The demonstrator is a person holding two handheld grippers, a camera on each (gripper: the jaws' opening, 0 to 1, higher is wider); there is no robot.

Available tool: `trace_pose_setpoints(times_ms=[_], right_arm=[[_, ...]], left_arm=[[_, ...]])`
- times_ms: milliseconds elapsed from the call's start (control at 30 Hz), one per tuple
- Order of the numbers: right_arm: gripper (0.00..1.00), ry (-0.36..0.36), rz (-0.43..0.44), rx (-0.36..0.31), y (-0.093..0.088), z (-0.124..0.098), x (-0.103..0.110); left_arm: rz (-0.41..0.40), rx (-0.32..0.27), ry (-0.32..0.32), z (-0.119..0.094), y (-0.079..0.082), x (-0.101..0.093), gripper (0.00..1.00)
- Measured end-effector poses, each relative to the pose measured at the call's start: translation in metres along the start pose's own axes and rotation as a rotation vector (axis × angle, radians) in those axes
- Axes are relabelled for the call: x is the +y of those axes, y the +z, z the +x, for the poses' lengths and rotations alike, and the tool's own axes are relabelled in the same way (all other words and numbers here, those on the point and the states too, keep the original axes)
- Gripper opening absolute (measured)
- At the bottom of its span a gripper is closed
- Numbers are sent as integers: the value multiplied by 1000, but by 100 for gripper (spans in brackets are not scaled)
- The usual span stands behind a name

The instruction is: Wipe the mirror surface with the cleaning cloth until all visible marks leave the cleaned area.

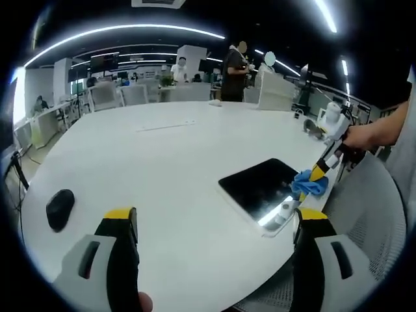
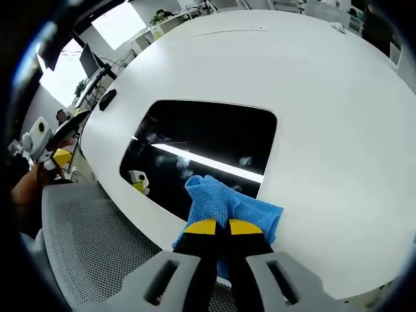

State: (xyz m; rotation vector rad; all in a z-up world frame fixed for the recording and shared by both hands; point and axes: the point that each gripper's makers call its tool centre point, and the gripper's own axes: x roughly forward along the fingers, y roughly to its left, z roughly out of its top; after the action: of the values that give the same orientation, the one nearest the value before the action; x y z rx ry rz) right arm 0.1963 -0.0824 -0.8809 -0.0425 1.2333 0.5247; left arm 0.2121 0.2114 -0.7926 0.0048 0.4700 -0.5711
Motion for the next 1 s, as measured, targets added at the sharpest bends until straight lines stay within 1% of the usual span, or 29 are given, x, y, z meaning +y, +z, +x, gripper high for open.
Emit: trace_pose_setpoints(times_ms=[267, 500, 767, 1000], right_arm=[[0, -19, -4, -10, 15, 4, -3], [0, -31, -9, -29, 30, 9, -10], [0, -50, -6, -47, 55, 16, -23], [0, -62, -11, -53, 72, 19, -30]], left_arm=[[-4, 4, 5, -1, -3, 2, 99], [-11, 7, 8, -4, -2, -6, 99], [-14, 13, 7, -5, -2, -5, 99], [-17, 13, 7, -5, 1, -7, 99]])
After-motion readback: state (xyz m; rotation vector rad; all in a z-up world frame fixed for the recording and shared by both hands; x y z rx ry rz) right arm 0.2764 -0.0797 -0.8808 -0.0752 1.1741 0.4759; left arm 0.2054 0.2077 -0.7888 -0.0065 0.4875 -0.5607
